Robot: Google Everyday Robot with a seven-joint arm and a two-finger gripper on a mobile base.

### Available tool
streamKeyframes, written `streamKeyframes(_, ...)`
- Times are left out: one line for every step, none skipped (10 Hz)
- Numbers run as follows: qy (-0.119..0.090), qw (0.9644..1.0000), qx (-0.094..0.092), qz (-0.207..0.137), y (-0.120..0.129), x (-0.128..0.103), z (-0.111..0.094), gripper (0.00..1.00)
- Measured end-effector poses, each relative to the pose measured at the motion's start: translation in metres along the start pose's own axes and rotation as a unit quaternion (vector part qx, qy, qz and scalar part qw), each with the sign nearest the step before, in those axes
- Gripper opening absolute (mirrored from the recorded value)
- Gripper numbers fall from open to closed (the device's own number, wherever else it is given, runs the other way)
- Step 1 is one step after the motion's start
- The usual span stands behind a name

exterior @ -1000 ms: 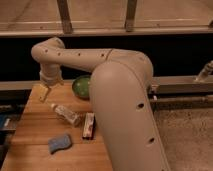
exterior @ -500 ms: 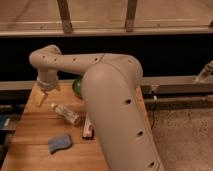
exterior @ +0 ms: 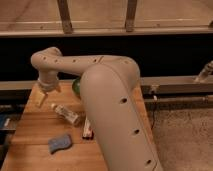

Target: Stand the bottle upright

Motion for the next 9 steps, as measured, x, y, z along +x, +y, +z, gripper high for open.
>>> streamKeyframes(0.0, 1.0, 0.0, 0.0, 0.0, 0.0, 0.0, 0.8)
streamKeyframes(0.0, 1.0, 0.0, 0.0, 0.0, 0.0, 0.0, 0.8)
streamKeyframes(0.0, 1.0, -0.001, 0.001, 0.0, 0.0, 0.0, 0.8)
streamKeyframes(0.006, 1.0, -0.004, -0.001, 0.0, -0.002, 0.004, 0.8)
streamKeyframes(0.011, 0.9999, -0.01, -0.005, 0.004, -0.006, 0.012, 0.8)
streamKeyframes(0.017, 0.9997, -0.018, -0.009, 0.007, -0.011, 0.026, 0.8)
streamKeyframes(0.034, 0.9992, -0.021, -0.006, 0.003, -0.011, 0.039, 0.8)
streamKeyframes(0.05, 0.9985, -0.023, -0.006, 0.003, -0.012, 0.049, 0.8)
streamKeyframes(0.06, 0.9979, -0.023, -0.008, 0.007, -0.016, 0.055, 0.8)
